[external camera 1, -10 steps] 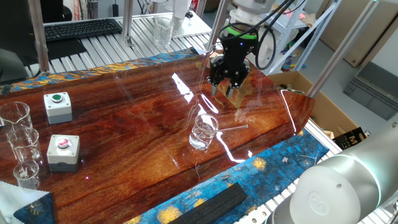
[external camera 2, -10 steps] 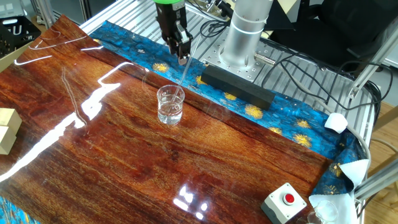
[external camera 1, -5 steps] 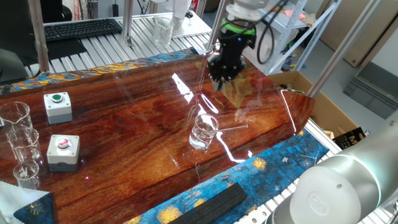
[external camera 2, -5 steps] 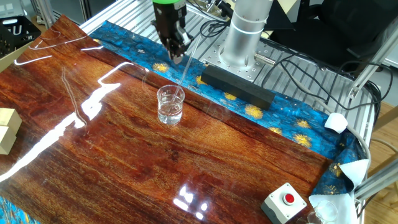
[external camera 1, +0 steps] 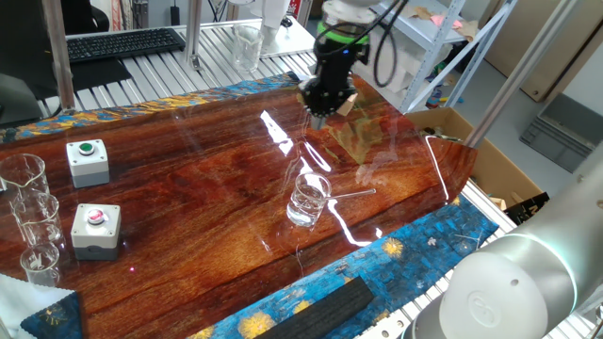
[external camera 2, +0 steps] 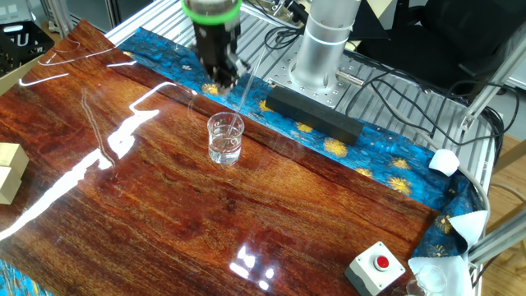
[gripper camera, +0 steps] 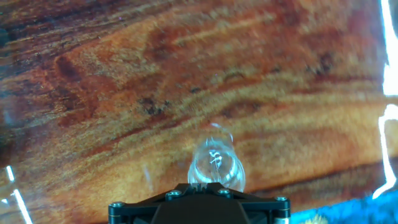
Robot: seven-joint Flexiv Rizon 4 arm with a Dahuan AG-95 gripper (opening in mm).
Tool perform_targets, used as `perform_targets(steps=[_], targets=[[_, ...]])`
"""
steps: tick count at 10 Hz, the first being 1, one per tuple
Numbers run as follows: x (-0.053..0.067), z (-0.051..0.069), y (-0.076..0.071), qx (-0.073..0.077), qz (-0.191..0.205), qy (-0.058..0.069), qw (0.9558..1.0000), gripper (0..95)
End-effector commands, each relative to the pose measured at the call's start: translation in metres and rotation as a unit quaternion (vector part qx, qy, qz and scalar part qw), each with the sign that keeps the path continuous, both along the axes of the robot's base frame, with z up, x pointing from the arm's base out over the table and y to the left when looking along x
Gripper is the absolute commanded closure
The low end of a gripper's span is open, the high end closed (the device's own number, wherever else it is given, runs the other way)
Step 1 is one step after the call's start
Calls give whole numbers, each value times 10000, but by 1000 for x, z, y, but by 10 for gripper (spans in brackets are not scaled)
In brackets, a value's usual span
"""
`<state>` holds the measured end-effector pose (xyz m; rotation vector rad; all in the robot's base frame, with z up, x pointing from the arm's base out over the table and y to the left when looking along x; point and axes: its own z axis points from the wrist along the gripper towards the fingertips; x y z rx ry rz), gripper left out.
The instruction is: Stir the beaker with a glass rod
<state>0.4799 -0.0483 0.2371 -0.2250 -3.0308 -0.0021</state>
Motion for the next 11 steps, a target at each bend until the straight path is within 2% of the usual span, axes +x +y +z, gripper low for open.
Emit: perform_targets(steps=[1,2,3,5,6,9,11], targets=[[7,-21,5,-46,202,-78,9998,950],[9,-28,6,-103,270,-118,9995,950],[10,-32,7,-155,353,-99,9992,950],[11,-38,8,-101,447,-67,9989,950],[12,-40,8,-8,710,-44,9975,950],[12,-43,8,-36,730,-76,9973,950],[12,-43,8,-22,755,-44,9971,950]])
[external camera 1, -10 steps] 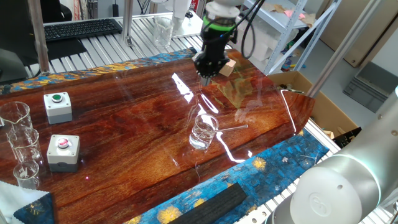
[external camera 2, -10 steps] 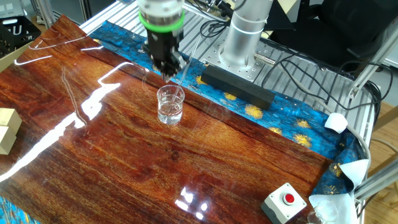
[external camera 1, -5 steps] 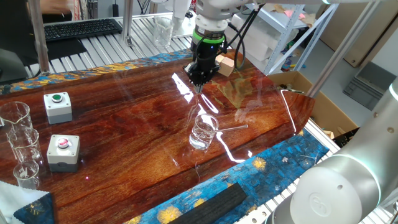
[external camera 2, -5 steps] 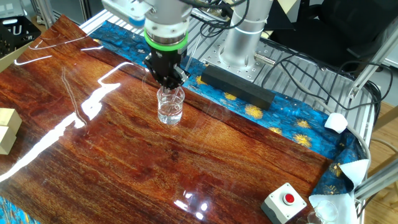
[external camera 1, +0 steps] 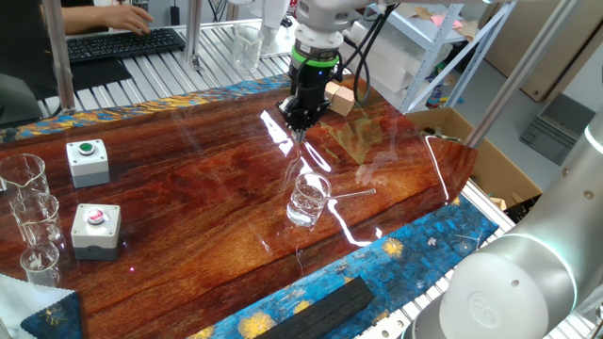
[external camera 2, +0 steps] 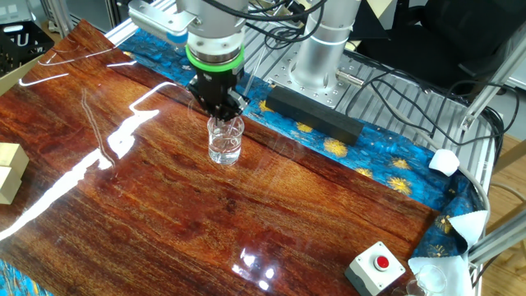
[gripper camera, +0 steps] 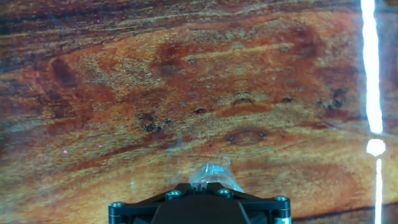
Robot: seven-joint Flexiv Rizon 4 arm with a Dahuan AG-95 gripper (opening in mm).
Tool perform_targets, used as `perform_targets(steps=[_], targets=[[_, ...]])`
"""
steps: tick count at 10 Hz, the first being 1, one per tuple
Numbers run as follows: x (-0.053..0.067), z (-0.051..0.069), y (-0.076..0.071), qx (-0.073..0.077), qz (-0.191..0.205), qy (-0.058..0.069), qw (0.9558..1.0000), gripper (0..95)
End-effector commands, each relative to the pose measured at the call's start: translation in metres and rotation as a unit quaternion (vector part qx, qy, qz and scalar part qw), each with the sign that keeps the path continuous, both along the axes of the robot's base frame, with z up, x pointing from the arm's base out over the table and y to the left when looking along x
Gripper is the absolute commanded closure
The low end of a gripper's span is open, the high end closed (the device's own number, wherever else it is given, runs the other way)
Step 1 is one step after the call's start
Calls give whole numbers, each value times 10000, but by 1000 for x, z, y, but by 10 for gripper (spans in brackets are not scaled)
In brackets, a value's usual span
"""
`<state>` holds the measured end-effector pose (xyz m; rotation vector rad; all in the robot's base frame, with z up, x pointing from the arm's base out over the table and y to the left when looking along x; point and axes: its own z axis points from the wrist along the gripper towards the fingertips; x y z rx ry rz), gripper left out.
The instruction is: Stir the beaker with a glass rod
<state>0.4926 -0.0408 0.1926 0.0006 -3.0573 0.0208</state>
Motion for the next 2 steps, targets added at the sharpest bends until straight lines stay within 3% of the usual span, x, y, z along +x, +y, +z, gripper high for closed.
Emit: perform_targets(steps=[1,2], targets=[[0,1,1,17,16,52,10000,950],[0,1,1,15,1,68,10000,950]])
